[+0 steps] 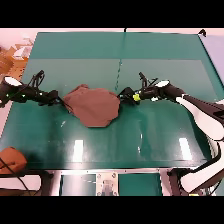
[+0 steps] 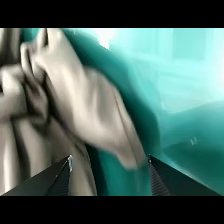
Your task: Fold the shirts.
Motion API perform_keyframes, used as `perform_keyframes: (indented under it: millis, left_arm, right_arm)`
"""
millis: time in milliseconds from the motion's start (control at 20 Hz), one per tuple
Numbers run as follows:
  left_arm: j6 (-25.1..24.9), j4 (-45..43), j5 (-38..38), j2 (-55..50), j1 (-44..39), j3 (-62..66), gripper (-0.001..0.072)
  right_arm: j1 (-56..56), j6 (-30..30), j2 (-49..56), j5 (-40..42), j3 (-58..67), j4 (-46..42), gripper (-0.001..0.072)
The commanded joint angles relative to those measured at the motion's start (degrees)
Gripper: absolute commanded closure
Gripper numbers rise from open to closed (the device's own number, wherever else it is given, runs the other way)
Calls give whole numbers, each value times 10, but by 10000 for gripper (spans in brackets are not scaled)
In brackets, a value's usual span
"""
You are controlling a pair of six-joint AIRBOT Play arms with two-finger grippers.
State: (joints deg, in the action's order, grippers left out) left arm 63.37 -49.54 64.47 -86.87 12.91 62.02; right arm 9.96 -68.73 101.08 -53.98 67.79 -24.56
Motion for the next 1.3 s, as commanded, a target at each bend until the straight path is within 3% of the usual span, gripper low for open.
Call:
perform_keyframes:
  millis: [0, 50, 200, 450, 650, 800, 900, 1000, 1100, 1250]
  left_arm:
    - [0, -15, 0, 0, 2, 2, 681]
    - [0, -15, 1, 0, 2, 2, 681]
    - [0, -15, 7, 0, 2, 2, 681]
    - [2, 10, 79, 36, 2, 148, 682]
    - [-5, 191, 90, 117, 0, 356, 682]
    - [-4, 259, 92, 150, -3, 550, 682]
    - [-3, 257, 71, 176, -3, 642, 681]
    - [-3, 227, 19, 228, -3, 639, 682]
    - [14, 131, 2, 272, -3, 612, 682]
    - [66, 14, 34, 293, -3, 552, 681]
  right_arm:
    - [26, 0, 38, 17, 38, 28, 161]
    - [37, -11, 52, 15, 49, 28, 197]
    - [56, -7, 67, -11, 60, 28, 694]
    - [-33, -30, 16, -98, 187, 25, 699]
    - [-103, -69, -86, -174, 383, 25, 699]
    - [-141, -92, -169, -183, 535, 25, 699]
    - [-178, -93, -248, -158, 560, 24, 699]
    - [-235, -93, -334, -130, 547, -11, 699]
    - [-299, -93, -399, -125, 530, -85, 699]
    - [-371, -93, -457, -135, 470, -149, 699]
